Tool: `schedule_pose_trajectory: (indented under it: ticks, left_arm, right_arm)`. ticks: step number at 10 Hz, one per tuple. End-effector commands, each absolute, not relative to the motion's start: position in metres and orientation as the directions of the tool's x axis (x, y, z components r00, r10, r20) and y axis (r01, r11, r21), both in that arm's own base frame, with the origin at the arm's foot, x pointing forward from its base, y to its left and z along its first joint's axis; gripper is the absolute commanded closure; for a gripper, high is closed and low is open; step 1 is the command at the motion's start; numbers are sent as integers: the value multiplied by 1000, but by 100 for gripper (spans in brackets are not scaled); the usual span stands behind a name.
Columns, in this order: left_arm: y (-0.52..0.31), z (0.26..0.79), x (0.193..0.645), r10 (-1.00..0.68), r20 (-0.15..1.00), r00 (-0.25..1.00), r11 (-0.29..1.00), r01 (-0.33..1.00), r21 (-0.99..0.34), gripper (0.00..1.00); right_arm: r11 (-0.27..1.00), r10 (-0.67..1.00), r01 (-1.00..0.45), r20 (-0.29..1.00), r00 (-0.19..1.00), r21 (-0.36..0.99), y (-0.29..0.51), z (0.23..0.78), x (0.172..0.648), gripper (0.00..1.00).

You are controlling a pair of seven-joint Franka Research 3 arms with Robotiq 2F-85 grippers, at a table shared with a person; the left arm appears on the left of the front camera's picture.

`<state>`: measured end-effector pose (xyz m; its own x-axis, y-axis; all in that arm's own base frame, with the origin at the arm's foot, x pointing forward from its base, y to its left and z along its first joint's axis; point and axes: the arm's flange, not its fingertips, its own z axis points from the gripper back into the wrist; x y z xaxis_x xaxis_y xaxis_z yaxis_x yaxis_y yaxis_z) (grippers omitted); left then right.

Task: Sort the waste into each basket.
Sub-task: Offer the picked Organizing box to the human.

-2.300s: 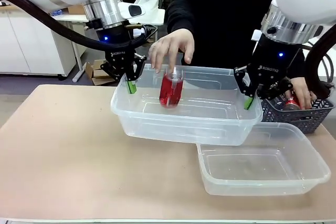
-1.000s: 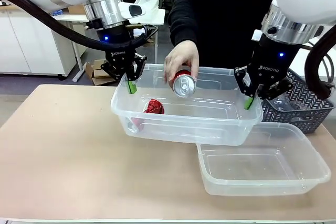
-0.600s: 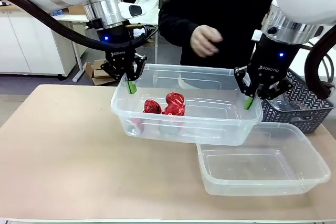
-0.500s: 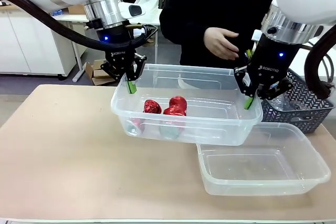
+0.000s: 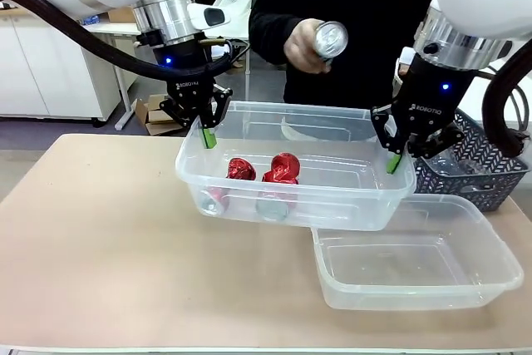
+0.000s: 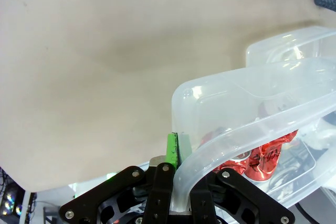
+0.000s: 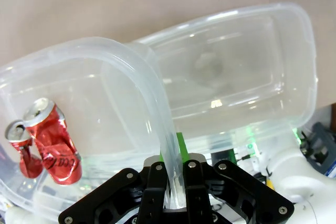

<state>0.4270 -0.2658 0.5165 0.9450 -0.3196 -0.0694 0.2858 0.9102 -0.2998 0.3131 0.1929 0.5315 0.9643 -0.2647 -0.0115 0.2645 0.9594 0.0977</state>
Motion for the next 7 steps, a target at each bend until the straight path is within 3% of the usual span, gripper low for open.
schedule_pose_trajectory:
  ticks: [1,7]
  left_arm:
    - [-266,525,425,-327,-65,943,901,291,-321,97]
    - [-266,525,425,-327,-65,943,901,291,-321,97]
  right_arm:
    - [960,-268,267,-5,963,83,188,532,317,96]
    - [960,-268,267,-5,963,83,188,532,317,96]
